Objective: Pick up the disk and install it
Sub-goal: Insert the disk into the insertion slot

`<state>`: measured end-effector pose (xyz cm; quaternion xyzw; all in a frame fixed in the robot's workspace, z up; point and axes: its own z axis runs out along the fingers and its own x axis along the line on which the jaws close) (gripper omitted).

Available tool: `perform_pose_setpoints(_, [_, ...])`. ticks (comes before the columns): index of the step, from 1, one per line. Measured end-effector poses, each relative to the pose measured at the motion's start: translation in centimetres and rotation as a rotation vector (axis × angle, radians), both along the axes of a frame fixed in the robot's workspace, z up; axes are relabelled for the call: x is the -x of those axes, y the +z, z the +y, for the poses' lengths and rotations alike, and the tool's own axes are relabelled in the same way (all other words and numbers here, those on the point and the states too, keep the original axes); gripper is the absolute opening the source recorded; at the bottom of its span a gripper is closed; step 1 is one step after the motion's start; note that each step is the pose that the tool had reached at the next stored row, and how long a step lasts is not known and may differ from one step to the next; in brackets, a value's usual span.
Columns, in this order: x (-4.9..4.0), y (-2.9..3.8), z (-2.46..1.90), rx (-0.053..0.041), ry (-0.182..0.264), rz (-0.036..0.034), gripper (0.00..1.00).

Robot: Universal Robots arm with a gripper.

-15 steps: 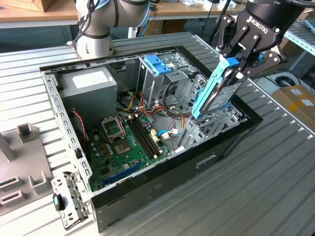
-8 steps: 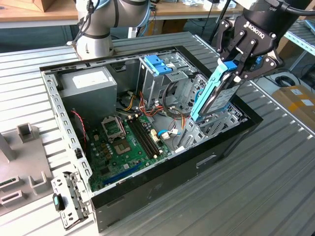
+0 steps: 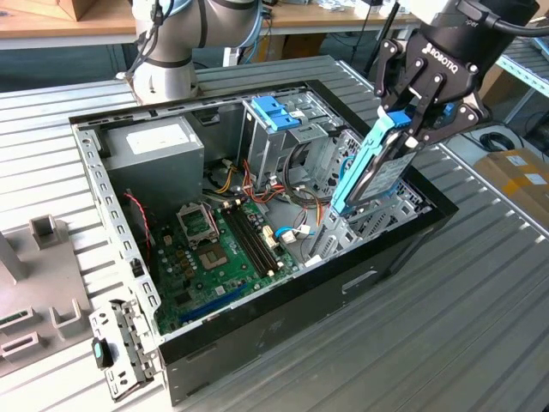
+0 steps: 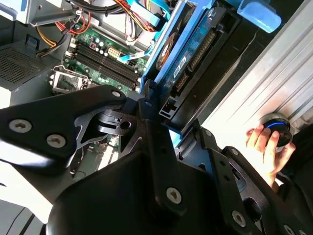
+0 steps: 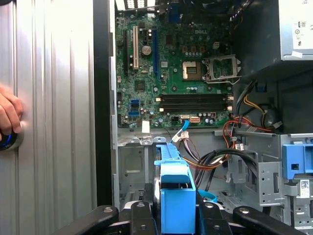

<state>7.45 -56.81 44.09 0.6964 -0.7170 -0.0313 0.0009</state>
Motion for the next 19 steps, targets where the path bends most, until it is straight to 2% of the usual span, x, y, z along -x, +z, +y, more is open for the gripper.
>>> perform_pose_setpoints(6, [0.02, -0.08, -0.08, 0.0042, 0.0, -0.0003, 0.37])
perform_pose_setpoints(13, [0.04, 0.29, -0.08, 0.0078, 0.0, -0.0015, 0.37])
perform_pose_setpoints(15, [0.04, 0.27, -0.09, 0.0156, 0.0, -0.0014, 0.37])
perform_pose_setpoints(19, [0.04, 0.21, -0.08, 0.0178, 0.0, -0.0015, 0.37])
